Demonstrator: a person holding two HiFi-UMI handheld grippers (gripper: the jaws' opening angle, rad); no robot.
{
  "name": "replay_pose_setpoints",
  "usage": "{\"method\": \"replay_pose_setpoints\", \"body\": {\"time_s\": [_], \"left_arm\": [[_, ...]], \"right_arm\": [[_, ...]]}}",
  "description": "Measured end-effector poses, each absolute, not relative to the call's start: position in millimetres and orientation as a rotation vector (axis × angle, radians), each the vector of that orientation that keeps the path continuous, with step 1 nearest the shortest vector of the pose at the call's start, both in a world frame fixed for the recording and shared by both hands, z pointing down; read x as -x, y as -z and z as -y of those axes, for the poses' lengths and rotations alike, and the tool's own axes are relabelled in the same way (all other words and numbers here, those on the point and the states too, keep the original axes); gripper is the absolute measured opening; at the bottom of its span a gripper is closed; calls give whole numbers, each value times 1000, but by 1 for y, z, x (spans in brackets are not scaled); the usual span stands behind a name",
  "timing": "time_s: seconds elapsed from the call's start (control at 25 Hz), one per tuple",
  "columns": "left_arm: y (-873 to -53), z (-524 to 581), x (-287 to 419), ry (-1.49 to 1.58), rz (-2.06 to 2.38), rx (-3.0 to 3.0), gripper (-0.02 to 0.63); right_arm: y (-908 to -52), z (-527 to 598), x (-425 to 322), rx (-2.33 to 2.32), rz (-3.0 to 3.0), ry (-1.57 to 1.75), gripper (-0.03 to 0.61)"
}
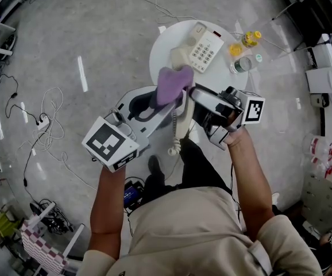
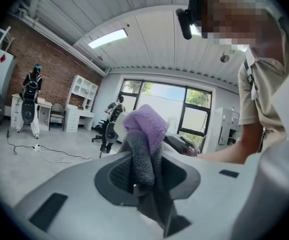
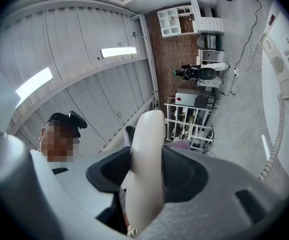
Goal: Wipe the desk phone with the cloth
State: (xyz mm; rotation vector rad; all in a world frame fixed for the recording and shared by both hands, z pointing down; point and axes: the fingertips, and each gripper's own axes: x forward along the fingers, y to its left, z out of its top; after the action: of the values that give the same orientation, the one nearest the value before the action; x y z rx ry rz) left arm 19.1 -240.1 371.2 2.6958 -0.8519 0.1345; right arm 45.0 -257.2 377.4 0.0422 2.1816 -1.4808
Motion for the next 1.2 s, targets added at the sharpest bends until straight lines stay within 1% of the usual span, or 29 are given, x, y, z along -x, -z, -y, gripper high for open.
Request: {"method": "replay_pose_setpoints", "body": {"time_s": [0.12,0.28,0.52,0.84,1.2], "left_arm": [[-365,259,-9,-77,958,-2662,97],[-366,261,-9,-77,981,-2659,97],[-372,258,-17,-93,908,-2659,97],[-373,219,-32,-105,731,-2686,97],[-368,214,-28,-85,725,-2686,96]], "right_arm": [[-381,254,-45,-53,-2157,1501,189],[-385,250,-49,-46,-2124,1507,188],[-387,262,-52,-14,-2137,1503,184],[-374,267,-50,1,-2138,1469,176],[-369,266,-47,-40,-2119,1479,176]]}}
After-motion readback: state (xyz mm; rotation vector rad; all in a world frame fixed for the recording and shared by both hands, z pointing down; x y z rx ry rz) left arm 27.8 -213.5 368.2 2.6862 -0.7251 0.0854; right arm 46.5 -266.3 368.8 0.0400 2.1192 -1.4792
